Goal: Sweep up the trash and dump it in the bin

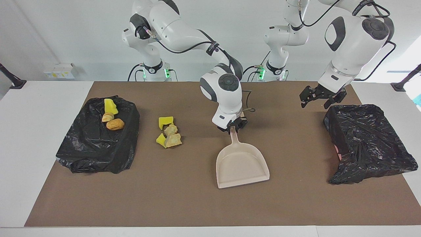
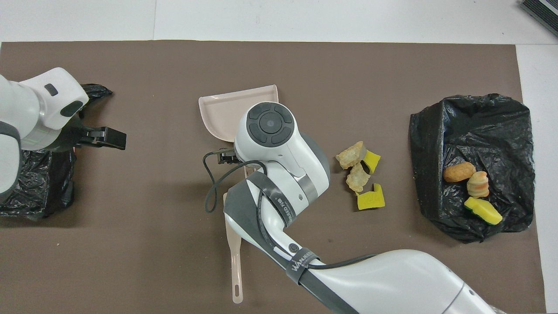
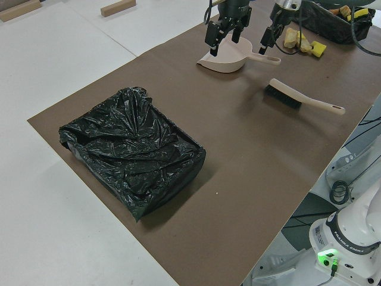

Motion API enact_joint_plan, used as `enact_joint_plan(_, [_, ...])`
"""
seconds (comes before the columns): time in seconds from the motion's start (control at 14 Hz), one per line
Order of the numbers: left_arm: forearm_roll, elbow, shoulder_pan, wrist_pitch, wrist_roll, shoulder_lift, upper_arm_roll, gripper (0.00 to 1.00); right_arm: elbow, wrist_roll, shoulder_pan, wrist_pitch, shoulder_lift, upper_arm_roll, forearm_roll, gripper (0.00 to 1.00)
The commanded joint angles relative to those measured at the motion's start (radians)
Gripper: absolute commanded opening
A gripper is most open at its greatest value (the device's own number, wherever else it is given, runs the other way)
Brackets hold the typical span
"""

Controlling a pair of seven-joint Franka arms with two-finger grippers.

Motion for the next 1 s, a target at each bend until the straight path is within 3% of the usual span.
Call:
enact_joint_plan(0.0, [0.011, -0.008, -0.047, 0.05, -0.015, 0.024, 0.013, 1.0, -0.207, 0.033, 0.006, 0.002, -0.192, 0.006, 0.057, 1.0])
enact_joint_plan(0.14, [0.008, 0.003, -0.063, 0.074, -0.056, 0.051, 0.013, 1.0, -0.352, 0.035, 0.032, 0.002, -0.324, 0.007, 0.104, 1.0])
enact_joint_plan(0.43, [0.009, 0.069, -0.204, 0.131, -0.314, 0.189, 0.01, 1.0, -0.524, 0.026, 0.133, 0.013, -0.443, 0.007, 0.169, 1.0])
enact_joint_plan(0.71, [0.011, 0.148, -0.315, 0.149, -0.565, 0.31, 0.008, 1.0, -0.581, 0.035, 0.227, 0.077, -0.388, 0.007, 0.195, 1.0])
enact_joint_plan(0.93, [0.012, 0.159, -0.385, 0.166, -0.616, 0.344, 0.01, 1.0, -0.665, 0.035, 0.26, 0.15, -0.392, 0.007, 0.196, 1.0])
